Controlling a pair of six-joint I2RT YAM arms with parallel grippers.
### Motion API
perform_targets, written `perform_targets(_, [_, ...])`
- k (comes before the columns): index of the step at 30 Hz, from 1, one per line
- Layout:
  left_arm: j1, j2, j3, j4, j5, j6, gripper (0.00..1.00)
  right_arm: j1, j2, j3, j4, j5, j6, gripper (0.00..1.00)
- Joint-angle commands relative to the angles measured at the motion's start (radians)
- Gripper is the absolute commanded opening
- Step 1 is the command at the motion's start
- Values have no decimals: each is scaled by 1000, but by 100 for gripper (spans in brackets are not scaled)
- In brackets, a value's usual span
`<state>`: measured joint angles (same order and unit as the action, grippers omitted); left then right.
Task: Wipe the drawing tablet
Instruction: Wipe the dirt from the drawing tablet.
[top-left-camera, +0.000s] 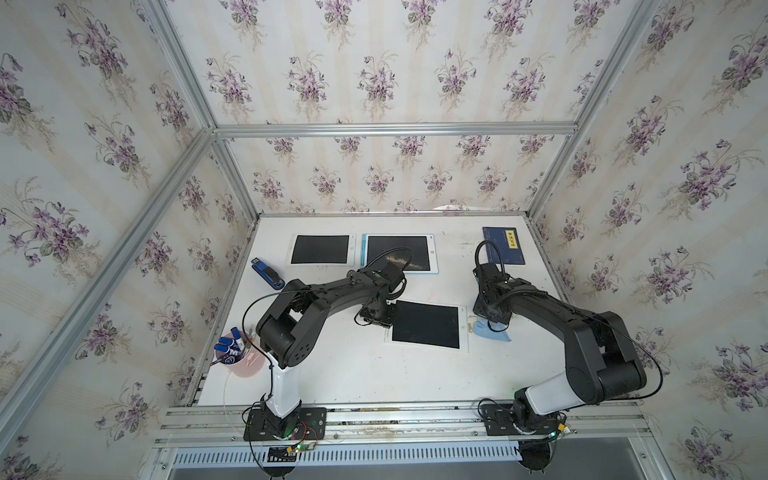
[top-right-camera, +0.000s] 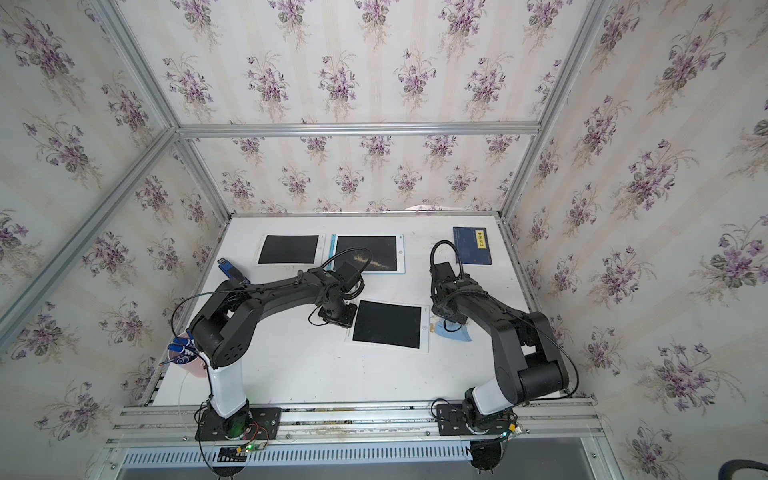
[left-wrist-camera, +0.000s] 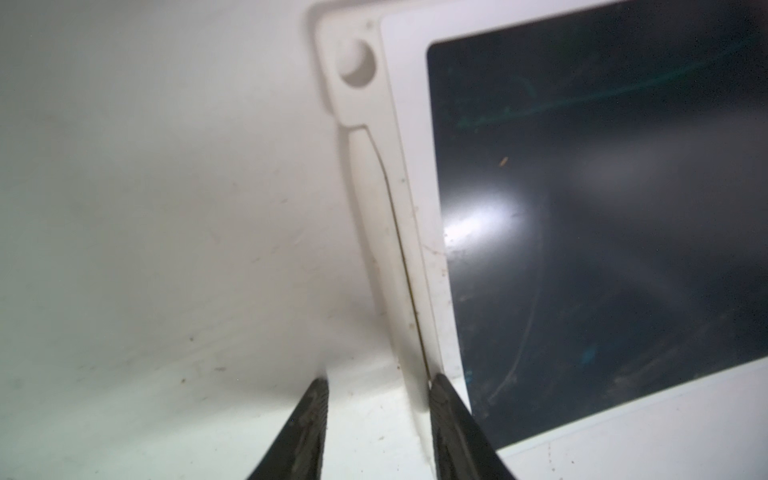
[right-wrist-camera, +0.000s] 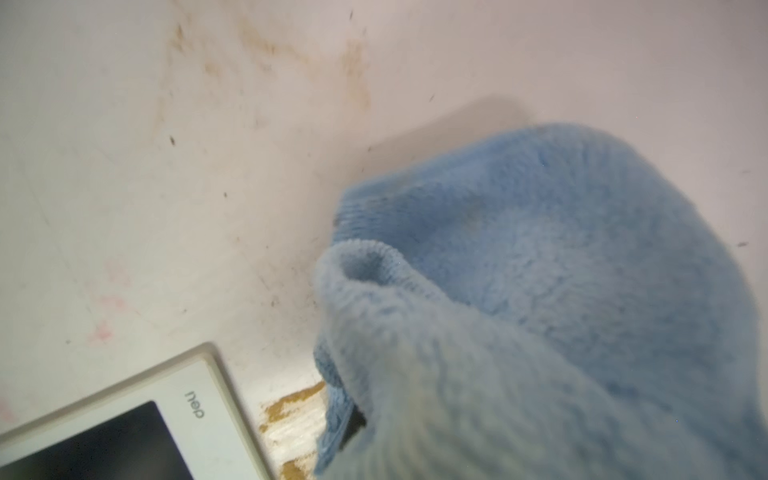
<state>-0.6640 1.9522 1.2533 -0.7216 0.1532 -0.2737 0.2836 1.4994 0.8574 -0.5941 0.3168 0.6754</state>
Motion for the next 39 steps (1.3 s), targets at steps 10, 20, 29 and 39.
perform_targets(10, [4,16,-26,-34,-104,15,43,41,-140,56,-23,-30,-67,0])
perform_targets(20, [7,17,-23,-30,-104,18,43,298,-39,63,90,-188,-65,0])
perform_targets(29, [9,11,-32,-31,-107,21,43,269,101,62,2,52,18,0])
perform_targets(39, [10,1,-45,-6,-95,21,43,112,-101,102,-74,103,-7,0])
